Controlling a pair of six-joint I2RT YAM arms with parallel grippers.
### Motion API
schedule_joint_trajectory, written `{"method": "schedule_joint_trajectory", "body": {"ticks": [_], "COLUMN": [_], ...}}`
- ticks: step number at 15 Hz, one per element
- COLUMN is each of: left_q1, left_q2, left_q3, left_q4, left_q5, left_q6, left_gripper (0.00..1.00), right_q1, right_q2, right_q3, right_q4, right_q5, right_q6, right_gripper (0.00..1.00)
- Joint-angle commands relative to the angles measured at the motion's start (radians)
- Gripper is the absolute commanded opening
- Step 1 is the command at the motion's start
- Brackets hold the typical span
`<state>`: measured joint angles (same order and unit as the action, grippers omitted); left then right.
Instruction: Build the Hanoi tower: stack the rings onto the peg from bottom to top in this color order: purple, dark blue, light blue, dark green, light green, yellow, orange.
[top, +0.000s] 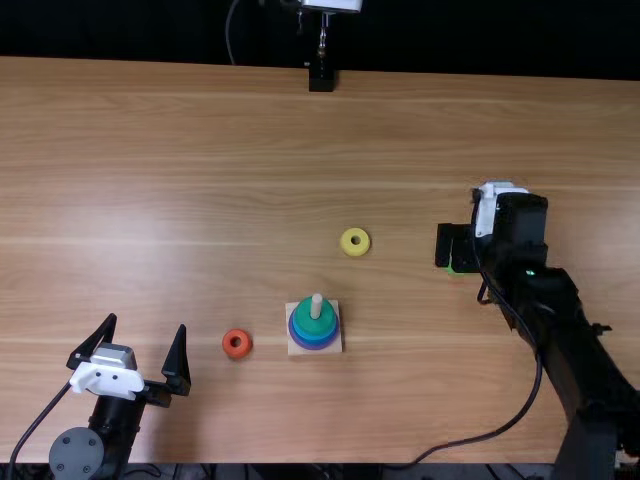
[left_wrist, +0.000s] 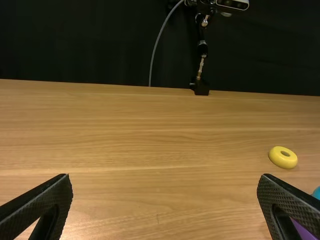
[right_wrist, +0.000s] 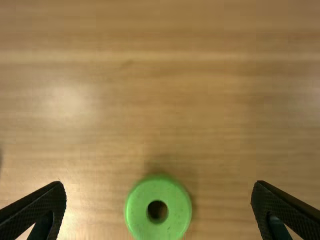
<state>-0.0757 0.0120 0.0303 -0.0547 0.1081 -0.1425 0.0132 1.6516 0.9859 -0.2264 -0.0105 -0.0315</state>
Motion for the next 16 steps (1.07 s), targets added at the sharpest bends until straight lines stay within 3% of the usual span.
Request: {"method": "schedule_joint_trajectory", "body": {"ticks": [1, 5, 10, 16], "left_q1": [0.011, 0.011, 0.011, 0.011], "left_q2": [-0.012, -0.012, -0.012, -0.012], "left_q3": [-0.030, -0.030, -0.030, -0.030], "left_q4": [0.003, 0.003, 0.003, 0.003], "left_q5": [0.000, 0.000, 0.000, 0.000], "left_q6": [0.008, 0.008, 0.008, 0.008], "left_gripper": [1.00, 1.00, 1.00, 1.00], "right_q1": [0.013, 0.013, 0.014, 0.022], "right_q2": [0.039, 0.126, 0.183, 0.186], "right_q3": [0.057, 0.097, 0.149, 0.148], "right_q4": [-0.018, -0.034, -0.180, -0.180], "right_q5": [0.007, 0.009, 0.010, 0.010], "right_q6": [0.002, 0.002, 0.006, 0.004], "right_gripper": [1.00, 1.00, 1.00, 1.00]}}
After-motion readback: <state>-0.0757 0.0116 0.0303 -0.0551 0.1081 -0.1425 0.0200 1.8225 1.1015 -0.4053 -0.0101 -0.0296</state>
